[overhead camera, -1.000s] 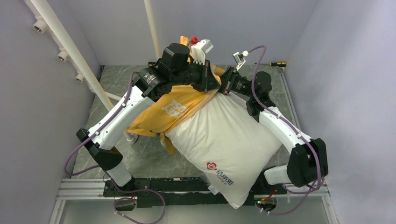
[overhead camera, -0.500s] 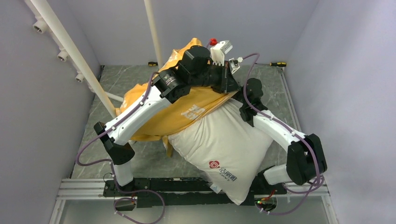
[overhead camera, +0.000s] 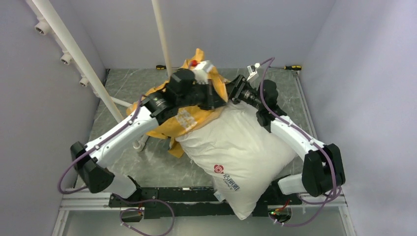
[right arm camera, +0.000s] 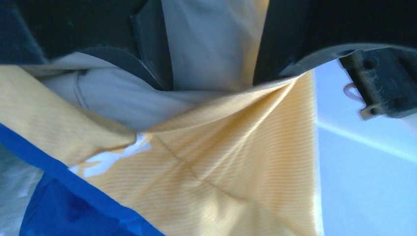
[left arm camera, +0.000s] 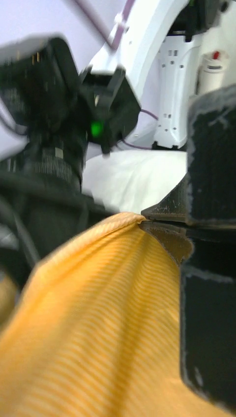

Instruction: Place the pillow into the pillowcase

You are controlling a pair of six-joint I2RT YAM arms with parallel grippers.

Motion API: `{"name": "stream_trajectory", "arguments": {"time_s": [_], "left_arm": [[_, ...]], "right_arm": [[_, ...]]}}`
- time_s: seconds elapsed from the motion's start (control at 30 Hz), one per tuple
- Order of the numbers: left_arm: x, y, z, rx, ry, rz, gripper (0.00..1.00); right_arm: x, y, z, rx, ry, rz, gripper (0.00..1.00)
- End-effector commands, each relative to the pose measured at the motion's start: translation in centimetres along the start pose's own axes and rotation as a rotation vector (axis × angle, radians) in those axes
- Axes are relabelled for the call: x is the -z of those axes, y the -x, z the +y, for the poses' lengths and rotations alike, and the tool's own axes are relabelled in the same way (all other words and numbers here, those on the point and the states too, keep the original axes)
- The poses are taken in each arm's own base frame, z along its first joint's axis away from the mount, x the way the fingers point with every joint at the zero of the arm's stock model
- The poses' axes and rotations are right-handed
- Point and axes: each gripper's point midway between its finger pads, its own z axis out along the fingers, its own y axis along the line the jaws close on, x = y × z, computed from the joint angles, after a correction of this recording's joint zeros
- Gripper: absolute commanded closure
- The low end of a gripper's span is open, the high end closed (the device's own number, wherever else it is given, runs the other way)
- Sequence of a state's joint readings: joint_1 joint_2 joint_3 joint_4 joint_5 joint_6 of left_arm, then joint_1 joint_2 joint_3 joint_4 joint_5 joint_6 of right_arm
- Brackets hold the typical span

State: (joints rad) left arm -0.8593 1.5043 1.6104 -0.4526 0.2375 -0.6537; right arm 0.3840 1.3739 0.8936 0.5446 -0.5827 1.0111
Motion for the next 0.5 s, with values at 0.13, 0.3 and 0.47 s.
{"name": "stream_trajectory", "arguments": {"time_s": [0.13,0.3,0.47], "left_arm": [[3.4,3.6,6.2,0.176,-0.087,-0.119,1.00],[2.0,4.4,10.8,0.263,-0.113,-0.088,1.00],[1.1,4.0,12.9,0.210,-0.046,-0.029,1.00]], "right_arm": [[4.9,0.0,-8.4,0.107,-0.499,0.192,0.01],[8.9,-0.9,-7.6,0.141,-0.578,0.222,0.00],[14.0,0.6,-3.9,0.213,-0.712,0.154,0.00]]}}
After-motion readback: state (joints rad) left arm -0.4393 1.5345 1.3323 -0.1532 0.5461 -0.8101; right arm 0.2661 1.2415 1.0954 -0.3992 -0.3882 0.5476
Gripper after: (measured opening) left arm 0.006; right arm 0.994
